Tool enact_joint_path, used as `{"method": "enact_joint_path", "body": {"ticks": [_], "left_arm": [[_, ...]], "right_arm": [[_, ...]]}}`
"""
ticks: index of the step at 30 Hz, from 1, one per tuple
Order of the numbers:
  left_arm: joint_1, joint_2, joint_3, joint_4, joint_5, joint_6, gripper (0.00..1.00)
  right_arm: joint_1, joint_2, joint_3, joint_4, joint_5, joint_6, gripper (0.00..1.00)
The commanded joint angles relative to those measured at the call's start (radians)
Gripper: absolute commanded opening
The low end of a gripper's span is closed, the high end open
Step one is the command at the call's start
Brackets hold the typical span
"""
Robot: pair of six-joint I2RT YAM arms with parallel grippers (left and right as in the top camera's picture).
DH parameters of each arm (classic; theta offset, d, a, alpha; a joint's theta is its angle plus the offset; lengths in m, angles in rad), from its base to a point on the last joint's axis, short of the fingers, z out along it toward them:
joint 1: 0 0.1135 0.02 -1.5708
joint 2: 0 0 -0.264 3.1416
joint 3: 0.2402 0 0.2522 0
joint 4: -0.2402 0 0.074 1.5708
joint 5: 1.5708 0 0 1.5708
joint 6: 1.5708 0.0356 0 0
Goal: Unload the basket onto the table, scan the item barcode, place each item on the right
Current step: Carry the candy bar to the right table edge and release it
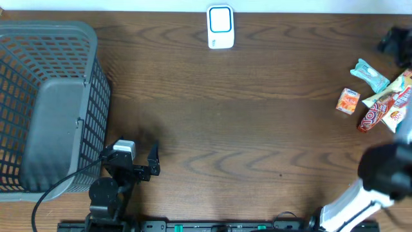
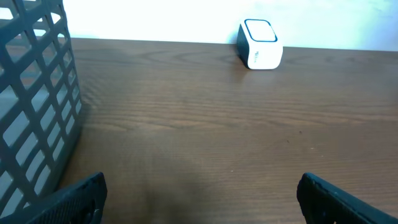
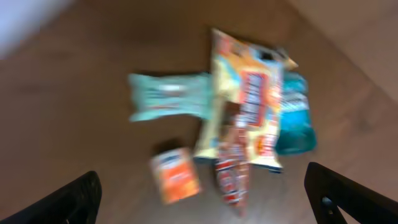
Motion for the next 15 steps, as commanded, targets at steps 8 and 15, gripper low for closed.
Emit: {"method": "enact_joint_path", "body": {"ticks": [8,15], "left_arm": [[-0.005,-0.005,-0.022,-0.01,0.013,-0.002,0.98],[-0.005,-0.005,-0.022,-0.01,0.013,-0.002,0.98]], "right_arm": [[0.223,-0.428,0.023,-0.088,-0.493,-0.14,0.99],[0.255,-0.583,0.023,-0.278,-0.493,-0.14,0.99]]}}
